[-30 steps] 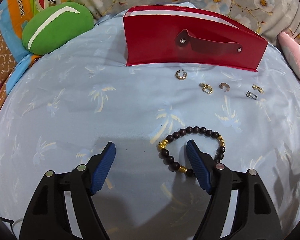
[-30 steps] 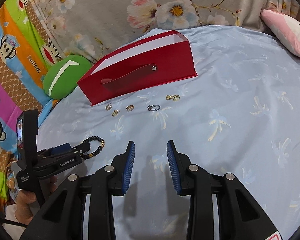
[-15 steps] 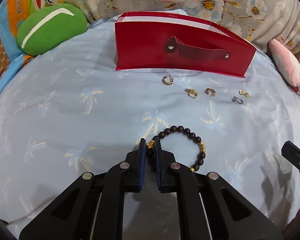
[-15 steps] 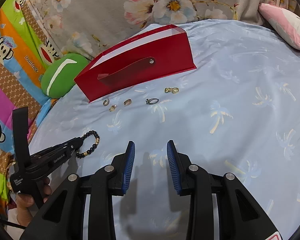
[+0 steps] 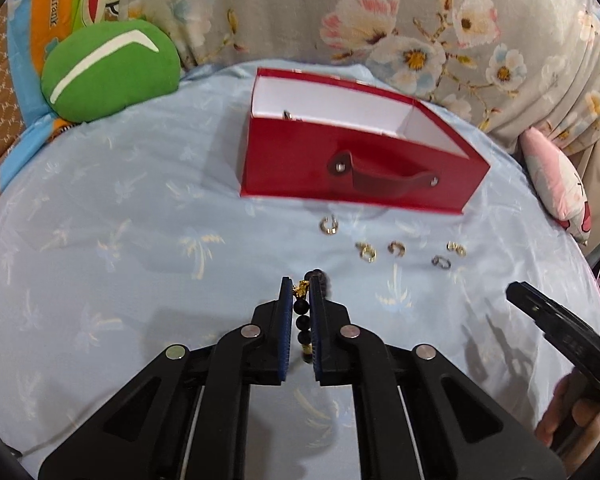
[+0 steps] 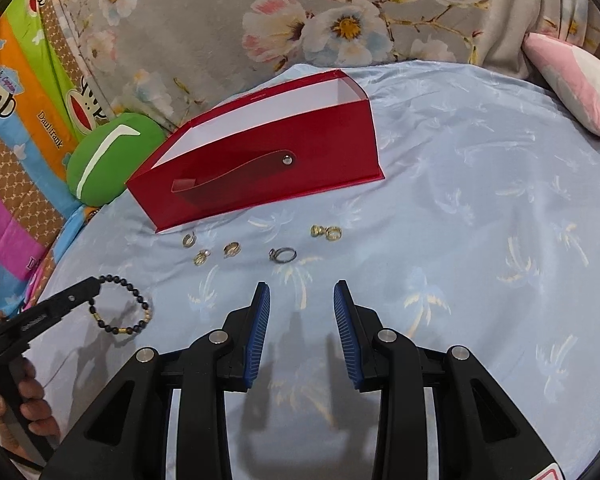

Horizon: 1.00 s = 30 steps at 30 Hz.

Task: Organize jewelry
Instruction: 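Close the right gripper on the silver ring while the left gripper holds the bracelet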

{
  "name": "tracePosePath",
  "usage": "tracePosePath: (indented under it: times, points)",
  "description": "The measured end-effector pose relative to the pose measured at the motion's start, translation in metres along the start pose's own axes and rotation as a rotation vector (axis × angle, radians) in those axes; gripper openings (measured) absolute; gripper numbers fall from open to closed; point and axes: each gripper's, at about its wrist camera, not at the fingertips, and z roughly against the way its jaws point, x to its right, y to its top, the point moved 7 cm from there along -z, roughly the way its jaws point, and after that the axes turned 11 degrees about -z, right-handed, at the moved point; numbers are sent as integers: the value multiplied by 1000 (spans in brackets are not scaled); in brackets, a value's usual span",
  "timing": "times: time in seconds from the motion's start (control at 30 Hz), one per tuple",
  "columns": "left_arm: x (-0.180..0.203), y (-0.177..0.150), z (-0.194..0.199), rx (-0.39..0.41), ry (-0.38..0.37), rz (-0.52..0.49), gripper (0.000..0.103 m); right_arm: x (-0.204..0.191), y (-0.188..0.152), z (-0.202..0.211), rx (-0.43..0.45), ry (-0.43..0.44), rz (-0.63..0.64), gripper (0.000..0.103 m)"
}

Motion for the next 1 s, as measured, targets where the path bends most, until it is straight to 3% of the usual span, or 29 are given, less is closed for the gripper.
tracePosePath:
  times: [0.13,0.4,0.7,0.8,0.87,1.0]
  points:
    - [-8,12,9,34,24,2,7,-3,14,-25,-26,-17,20,33]
    - [-15,16,6,38,43,5,7,-29,6,-57,-96,16,68,33]
    - [-16,11,-3,17,33,-1,7,-34,2,-82,-131,-47,100,33]
    - [-15,10,-6,11,28,1,7,-32,1,-84,-135,-56,101,28]
    - [-13,10,-8,8,26,2,7,-31,1,-85,-139,-52,96,20]
    - [-11,9,-11,2,21,0,7,-29,2,-84,-138,-47,92,20]
